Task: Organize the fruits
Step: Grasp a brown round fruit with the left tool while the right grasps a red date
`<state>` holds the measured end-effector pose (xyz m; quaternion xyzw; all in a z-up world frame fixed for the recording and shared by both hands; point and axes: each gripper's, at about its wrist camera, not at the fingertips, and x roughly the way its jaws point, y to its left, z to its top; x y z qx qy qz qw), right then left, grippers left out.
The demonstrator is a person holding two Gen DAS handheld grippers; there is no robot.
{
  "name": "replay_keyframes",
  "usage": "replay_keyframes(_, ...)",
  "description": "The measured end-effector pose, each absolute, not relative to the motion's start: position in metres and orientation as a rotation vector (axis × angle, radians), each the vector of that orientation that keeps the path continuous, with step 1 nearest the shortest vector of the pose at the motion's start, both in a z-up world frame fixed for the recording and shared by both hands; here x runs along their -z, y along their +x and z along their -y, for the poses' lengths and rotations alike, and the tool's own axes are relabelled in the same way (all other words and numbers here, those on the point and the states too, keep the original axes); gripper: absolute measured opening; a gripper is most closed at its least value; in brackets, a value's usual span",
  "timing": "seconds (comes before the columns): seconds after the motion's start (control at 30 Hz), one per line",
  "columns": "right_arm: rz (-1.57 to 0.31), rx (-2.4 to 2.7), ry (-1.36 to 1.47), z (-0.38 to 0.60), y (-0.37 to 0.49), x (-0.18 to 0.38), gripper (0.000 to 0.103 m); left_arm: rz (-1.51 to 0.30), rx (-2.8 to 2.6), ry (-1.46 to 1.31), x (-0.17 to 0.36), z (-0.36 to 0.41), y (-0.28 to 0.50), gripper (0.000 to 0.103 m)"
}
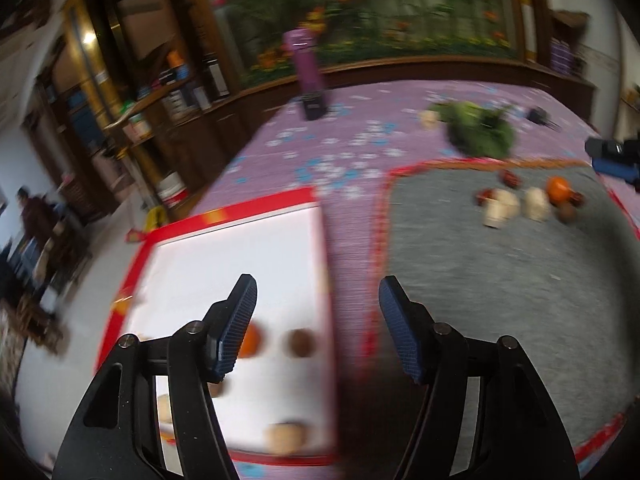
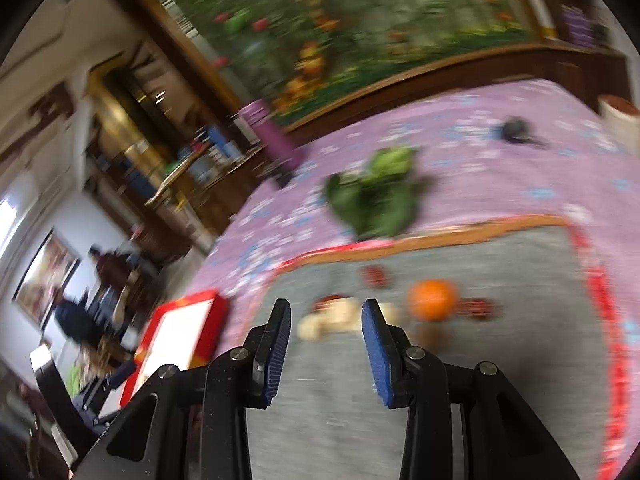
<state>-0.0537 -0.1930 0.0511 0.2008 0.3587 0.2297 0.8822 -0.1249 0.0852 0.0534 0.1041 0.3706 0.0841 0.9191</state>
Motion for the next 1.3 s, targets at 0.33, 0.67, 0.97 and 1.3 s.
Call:
replay_keyframes(0.33,-0.904,-0.404,0.577,0.273,-0.023,-0.017,0.036,-0.847,0.08,0.253,-0.042,-0.013,-0.101,0.064)
replay_keyframes(0.67,-0.971,-0.359,0.493,0.252,0.015,0.011,0.036,-0.94,0.186,0.208,-0.03,0.009,-0.093,0.064)
replay_keyframes(0.97,-0.957,-0.362,0.282,0.229,0.019,0.016,0.028,-0.978,0.284,0.173,-0.026,0.038,-0.073,0.064)
replay_keyframes(1.3,-0.94,-0.332,0.32,0.254,0.014,0.007,0.027,-0.99,0.365,0.152,-0.029,0.079,-0.042,0.064)
